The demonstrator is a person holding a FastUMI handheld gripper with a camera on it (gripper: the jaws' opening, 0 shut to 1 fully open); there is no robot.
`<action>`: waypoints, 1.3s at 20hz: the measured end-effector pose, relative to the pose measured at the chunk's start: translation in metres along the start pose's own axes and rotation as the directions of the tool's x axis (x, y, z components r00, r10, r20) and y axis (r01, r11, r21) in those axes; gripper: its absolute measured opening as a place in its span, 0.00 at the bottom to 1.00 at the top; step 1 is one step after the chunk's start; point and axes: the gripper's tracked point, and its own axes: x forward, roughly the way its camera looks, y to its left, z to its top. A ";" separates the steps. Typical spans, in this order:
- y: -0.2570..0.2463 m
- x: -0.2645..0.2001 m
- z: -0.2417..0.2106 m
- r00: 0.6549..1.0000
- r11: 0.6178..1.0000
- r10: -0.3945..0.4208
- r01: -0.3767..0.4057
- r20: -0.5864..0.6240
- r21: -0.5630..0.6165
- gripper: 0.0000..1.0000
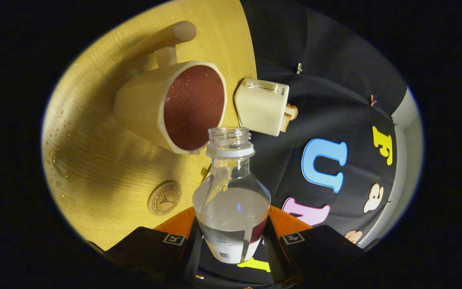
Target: Take the bottle from table, then pour the juice into the cup, finally place the bottle on the coaster
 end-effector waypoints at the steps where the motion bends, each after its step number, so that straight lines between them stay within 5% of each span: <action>1: -0.001 0.000 0.000 1.000 1.000 -0.001 0.001 0.006 -0.017 0.72; 26: -0.044 0.002 -0.009 0.998 0.979 -0.046 0.055 0.052 -0.197 0.71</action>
